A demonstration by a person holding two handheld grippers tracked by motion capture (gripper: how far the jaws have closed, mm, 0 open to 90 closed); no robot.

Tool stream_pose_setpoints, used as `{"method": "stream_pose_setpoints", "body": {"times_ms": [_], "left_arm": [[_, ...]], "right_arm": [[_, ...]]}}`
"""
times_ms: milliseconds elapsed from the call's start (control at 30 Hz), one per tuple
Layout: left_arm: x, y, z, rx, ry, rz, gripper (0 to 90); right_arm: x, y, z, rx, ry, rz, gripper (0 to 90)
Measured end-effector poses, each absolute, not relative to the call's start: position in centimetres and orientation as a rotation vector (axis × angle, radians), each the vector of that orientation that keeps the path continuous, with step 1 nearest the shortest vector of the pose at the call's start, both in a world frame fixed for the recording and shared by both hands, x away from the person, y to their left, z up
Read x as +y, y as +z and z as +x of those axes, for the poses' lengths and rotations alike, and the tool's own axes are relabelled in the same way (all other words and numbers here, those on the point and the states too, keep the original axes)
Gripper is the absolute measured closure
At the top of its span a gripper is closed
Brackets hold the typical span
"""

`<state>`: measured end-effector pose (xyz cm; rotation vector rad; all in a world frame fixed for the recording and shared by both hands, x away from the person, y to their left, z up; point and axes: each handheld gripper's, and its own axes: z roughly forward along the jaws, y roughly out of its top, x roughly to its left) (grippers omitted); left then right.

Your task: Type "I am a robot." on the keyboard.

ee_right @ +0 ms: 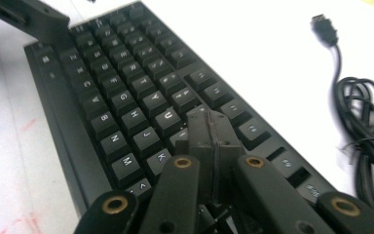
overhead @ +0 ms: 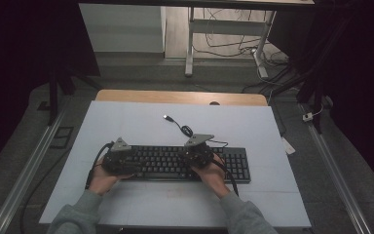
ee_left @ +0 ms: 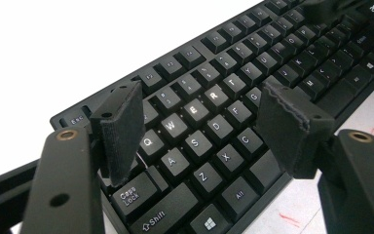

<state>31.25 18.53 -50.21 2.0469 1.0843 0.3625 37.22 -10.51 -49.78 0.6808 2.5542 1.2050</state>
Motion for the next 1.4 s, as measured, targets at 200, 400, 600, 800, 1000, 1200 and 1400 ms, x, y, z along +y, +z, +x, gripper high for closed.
{"method": "stream_pose_setpoints", "body": {"times_ms": [200, 400, 600, 800, 1000, 1200, 1400], "left_arm": [[18.7, -50.2, 31.3, 1.088, 0.365, 2.04, 34.3], [18.5, -50.3, 31.3, 1.084, 0.37, 2.052, 34.2], [18.6, -50.3, 31.4, 1.097, 0.368, 2.047, 33.7], [18.8, -50.3, 31.3, 1.11, 0.366, 2.038, 33.5], [18.9, -50.3, 31.3, 1.118, 0.365, 2.03, 33.5], [18.4, -50.3, 31.2, 1.098, 0.36, 2.04, 34.3], [17.7, -50.2, 31.1, 1.073, 0.345, 2.03, 39.8]], "right_arm": [[-12.2, -48.8, 36.7, 2.526, 1.271, 0.688, 89.5], [-14.3, -48.9, 35.5, 2.529, 1.241, 0.689, 76.2], [-16.0, -49.4, 34.6, 2.509, 1.25, 0.694, 58.2], [-17.0, -49.7, 33.7, 2.496, 1.272, 0.698, 51.6], [-18.1, -50.2, 33.0, 2.502, 1.259, 0.7, 51.0], [-18.2, -50.3, 33.1, 2.489, 1.266, 0.705, 50.6], [-18.0, -50.4, 33.2, 2.496, 1.25, 0.692, 50.3]]}}
